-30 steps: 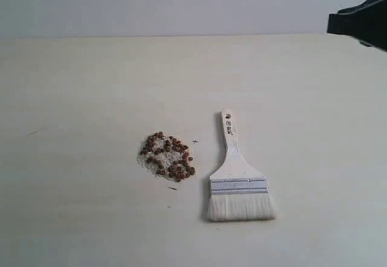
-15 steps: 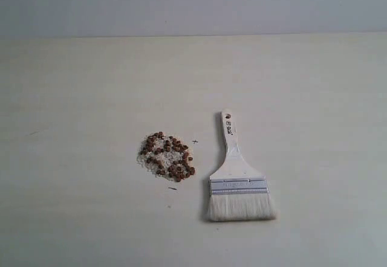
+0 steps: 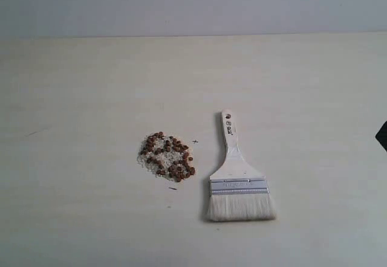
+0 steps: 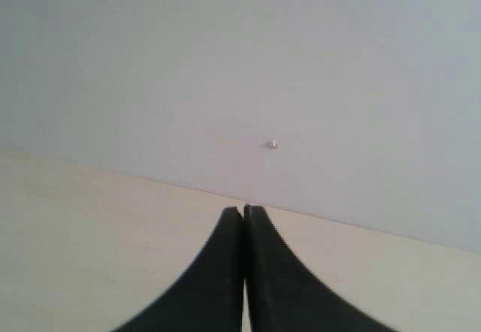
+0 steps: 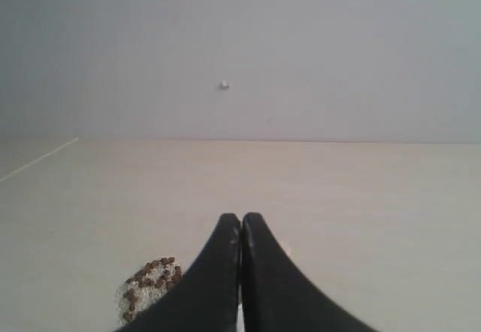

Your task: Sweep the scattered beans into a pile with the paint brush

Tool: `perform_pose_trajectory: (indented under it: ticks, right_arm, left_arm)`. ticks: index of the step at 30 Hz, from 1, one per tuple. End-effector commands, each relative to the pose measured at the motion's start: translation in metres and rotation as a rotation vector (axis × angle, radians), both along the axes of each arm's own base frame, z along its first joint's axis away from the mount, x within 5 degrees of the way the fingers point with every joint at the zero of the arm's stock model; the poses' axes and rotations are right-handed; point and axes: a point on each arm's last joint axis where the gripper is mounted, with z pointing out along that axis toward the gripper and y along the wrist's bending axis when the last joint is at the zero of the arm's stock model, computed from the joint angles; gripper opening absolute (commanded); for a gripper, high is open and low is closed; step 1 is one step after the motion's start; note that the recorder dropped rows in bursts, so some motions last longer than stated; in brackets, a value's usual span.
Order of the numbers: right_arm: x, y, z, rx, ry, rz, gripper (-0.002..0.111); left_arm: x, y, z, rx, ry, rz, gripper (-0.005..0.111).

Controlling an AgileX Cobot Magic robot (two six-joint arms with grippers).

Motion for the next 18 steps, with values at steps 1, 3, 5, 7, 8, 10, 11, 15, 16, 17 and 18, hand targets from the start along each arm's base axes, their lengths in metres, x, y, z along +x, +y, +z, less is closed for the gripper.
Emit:
perform_pose_trajectory:
  ticks: [1, 3, 5, 7, 8, 10, 11, 15, 16, 17, 18]
  right_arm:
    - [-0.0007, 0.0008, -0.0010, -0.075, -0.045, 0.015, 0.000]
    - [-0.0003, 0.0001, -0.0011, -0.107, -0.060, 0.009, 0.000]
    - [0.0014, -0.0032, -0.0019, -0.161, -0.075, -0.028, 0.000]
    - [0.0016, -0.0037, -0.0020, -0.165, -0.075, -0.034, 0.000]
    - [0.0008, -0.0021, -0.0017, -0.137, -0.067, -0.017, 0.000]
    - [-0.0015, 0.0023, -0.0006, -0.042, -0.031, 0.032, 0.000]
    - [-0.0022, 0.0033, -0.0003, -0.017, -0.020, 0.044, 0.000]
    - [-0.0020, 0.0030, -0.0004, -0.017, -0.020, 0.040, 0.000]
    - [-0.0020, 0.0030, -0.0004, -0.017, -0.020, 0.040, 0.000]
    - [-0.0020, 0.0030, -0.0004, -0.017, -0.020, 0.040, 0.000]
    - [-0.0020, 0.0030, -0.0004, -0.017, -0.020, 0.040, 0.000]
  left_arm:
    - [-0.0007, -0.0006, -0.0007, -0.004, -0.004, -0.009, 0.000]
    - [-0.0007, -0.0006, -0.0007, -0.004, -0.004, -0.009, 0.000]
    - [-0.0007, -0.0006, -0.0007, -0.004, -0.004, -0.009, 0.000]
    - [-0.0007, -0.0006, -0.0007, -0.004, -0.004, -0.009, 0.000]
    - [-0.0007, -0.0006, -0.0007, -0.004, -0.004, -0.009, 0.000]
    - [-0.0007, -0.0006, -0.0007, -0.004, -0.004, -0.009, 0.000]
    - [-0.0007, -0.0006, -0.0007, -0.004, -0.004, -0.009, 0.000]
    - [-0.0007, -0.0006, -0.0007, -0.004, -0.004, -0.009, 0.000]
    - [-0.0007, -0.0006, -0.0007, -0.004, -0.004, -0.009, 0.000]
    - [-0.0007, -0.0006, -0.0007, -0.004, -0.004, -0.009, 0.000]
    - [-0.0007, -0.0006, -0.0007, -0.004, -0.004, -0.009, 0.000]
